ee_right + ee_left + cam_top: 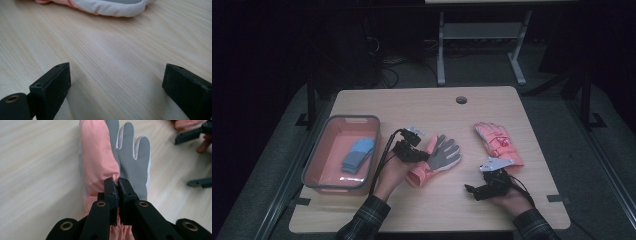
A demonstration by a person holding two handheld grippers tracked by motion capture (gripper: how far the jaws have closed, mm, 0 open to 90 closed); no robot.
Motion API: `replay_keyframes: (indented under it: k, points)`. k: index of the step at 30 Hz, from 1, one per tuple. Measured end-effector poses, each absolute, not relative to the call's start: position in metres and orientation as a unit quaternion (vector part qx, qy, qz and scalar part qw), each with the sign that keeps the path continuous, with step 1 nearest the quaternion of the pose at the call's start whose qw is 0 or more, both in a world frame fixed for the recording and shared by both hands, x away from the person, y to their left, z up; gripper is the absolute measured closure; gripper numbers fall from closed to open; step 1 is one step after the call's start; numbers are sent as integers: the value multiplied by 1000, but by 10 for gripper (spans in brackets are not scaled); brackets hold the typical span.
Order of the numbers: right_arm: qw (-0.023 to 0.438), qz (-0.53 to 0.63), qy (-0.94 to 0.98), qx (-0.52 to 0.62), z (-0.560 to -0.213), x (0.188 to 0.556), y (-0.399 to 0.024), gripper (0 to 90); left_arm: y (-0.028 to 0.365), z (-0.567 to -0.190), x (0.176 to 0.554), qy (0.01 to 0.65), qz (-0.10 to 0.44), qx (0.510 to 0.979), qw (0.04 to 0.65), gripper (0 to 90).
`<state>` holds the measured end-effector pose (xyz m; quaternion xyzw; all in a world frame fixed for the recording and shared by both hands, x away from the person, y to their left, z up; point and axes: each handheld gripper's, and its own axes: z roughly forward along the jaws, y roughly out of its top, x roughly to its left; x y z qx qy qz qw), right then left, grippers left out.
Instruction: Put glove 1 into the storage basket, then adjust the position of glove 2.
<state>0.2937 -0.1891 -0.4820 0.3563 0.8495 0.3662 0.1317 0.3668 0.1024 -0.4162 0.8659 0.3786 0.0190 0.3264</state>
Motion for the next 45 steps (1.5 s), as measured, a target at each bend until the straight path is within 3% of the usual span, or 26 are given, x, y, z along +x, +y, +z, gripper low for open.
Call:
replay_keyframes:
  k: [10,13,21,24,28,30,32,35,45]
  points:
    - [130,366,849,359,-482,293,-189,79,123,-400,346,364,31,857,362,764]
    - [131,366,849,359,-482,293,-189,79,131,-392,339,361,54,863,349,895]
    - [131,364,849,359,-481,292,-189,107,135,-406,332,370,66,880,290,896]
    - [124,357,854,356,-476,290,-187,223,134,-411,334,370,51,884,282,896]
    - [93,371,853,355,-470,289,-184,611,134,-412,334,369,31,884,285,896]
    - [77,382,853,346,-465,289,-178,757,133,-413,333,367,25,884,288,896]
    - [68,394,852,337,-461,290,-168,848,130,-414,331,362,11,886,290,896]
    - [51,395,858,323,-459,292,-152,884,125,-415,328,356,0,886,298,896]
    - [57,391,862,318,-458,306,-127,900,103,-423,317,318,-42,890,323,896]
